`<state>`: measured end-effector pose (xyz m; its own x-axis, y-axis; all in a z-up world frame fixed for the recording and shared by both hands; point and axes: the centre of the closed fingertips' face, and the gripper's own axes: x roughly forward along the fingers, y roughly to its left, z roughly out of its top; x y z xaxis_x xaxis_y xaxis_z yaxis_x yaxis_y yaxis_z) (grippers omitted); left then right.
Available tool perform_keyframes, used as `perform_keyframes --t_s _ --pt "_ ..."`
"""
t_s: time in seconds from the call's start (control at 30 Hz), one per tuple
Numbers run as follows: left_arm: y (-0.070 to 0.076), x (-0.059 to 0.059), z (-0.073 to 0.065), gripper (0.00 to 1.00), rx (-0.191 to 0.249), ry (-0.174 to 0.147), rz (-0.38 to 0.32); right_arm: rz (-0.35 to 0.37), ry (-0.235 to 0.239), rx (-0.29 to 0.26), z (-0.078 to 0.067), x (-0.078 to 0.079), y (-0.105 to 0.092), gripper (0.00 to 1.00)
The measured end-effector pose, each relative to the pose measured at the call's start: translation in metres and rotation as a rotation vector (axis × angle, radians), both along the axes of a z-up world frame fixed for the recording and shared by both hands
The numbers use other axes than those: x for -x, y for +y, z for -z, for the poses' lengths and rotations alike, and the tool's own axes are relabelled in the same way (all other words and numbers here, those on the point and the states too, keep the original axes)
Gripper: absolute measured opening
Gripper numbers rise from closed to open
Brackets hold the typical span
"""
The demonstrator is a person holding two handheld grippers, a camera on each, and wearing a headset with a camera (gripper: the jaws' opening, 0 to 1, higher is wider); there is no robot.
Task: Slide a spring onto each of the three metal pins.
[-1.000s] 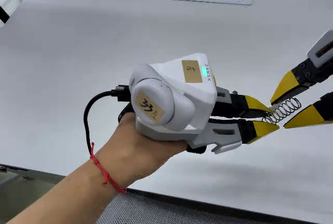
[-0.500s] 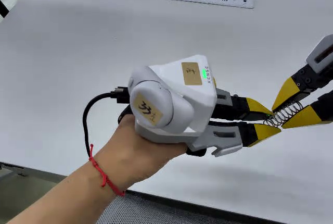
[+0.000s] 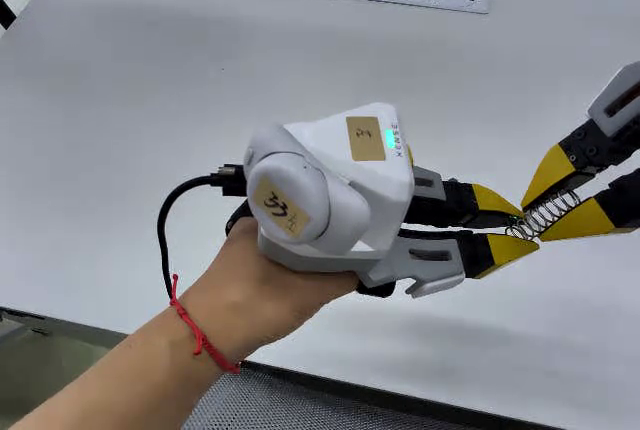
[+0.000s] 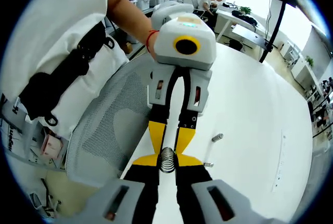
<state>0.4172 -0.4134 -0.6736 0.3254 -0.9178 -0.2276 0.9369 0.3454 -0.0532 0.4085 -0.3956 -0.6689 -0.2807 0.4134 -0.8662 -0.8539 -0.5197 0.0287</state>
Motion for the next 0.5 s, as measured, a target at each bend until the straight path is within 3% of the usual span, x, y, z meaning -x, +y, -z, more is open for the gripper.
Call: perform_keyframes --t_s 0.5 --pt "0.001 0.0001 0.001 0.12 0.006 0.009 -0.004 0.002 -0.001 0.017 0.0021 0.0005 0.0015 0.12"
